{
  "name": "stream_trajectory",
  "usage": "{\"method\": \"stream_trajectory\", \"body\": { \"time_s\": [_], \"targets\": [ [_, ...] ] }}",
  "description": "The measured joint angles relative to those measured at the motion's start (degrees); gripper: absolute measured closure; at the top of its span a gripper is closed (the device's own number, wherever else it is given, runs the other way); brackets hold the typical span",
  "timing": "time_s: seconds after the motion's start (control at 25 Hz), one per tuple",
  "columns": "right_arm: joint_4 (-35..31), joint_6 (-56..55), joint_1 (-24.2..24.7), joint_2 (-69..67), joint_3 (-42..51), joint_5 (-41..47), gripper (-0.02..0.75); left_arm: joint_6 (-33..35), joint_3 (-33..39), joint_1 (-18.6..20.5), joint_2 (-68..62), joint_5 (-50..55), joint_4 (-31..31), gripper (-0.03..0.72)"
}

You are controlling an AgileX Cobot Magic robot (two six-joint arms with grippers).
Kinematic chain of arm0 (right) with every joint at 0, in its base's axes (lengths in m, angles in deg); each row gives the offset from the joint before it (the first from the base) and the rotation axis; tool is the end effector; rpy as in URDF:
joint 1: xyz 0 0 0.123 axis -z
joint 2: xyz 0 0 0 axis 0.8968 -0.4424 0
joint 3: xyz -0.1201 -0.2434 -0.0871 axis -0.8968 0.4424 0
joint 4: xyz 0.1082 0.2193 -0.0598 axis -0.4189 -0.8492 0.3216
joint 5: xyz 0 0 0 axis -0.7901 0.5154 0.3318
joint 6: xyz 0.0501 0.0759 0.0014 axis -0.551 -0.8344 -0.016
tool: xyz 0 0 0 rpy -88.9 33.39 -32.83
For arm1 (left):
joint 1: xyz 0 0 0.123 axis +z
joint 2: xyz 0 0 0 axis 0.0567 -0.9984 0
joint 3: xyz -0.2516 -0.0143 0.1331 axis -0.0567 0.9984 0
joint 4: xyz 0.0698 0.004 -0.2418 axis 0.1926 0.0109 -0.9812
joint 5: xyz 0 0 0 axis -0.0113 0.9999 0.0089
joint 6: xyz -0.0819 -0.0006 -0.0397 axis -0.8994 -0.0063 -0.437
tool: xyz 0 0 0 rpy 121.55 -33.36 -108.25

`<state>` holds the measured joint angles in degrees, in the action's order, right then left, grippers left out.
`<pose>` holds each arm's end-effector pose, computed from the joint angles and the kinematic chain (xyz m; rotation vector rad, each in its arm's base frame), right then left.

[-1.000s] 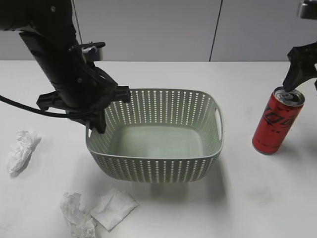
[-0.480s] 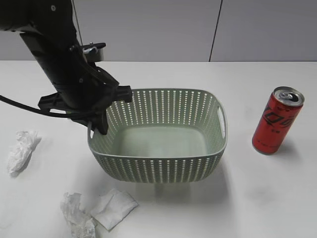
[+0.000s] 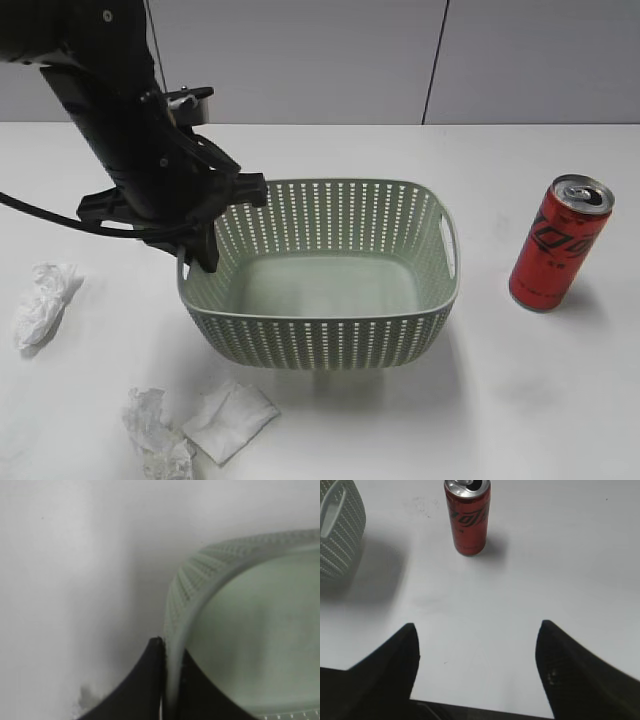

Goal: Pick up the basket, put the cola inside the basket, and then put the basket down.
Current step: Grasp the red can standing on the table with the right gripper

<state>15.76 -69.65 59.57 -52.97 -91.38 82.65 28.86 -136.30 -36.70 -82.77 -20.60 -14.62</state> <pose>0.0625 0.0112 0.3315 -0.2031 2.2941 0.0850 0.2859 -0.2073 0.2141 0.1190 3.0482 -0.3704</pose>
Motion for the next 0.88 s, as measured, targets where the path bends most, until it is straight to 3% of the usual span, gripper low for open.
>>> {"method": "stream_trajectory", "body": {
  "time_s": [0.4,0.6,0.88],
  "targets": [
    [0.2,0.0,0.0,26.1,12.7,-5.4,0.187,0.0,0.0,0.0,0.0,0.5,0.0,0.69],
    [0.2,0.1,0.0,27.7,17.6,-6.9,0.187,0.0,0.0,0.0,0.0,0.8,0.2,0.69],
    [0.1,0.2,0.0,27.7,17.8,-7.7,0.188,0.0,0.0,0.0,0.0,0.8,0.3,0.69]
  ]
}}
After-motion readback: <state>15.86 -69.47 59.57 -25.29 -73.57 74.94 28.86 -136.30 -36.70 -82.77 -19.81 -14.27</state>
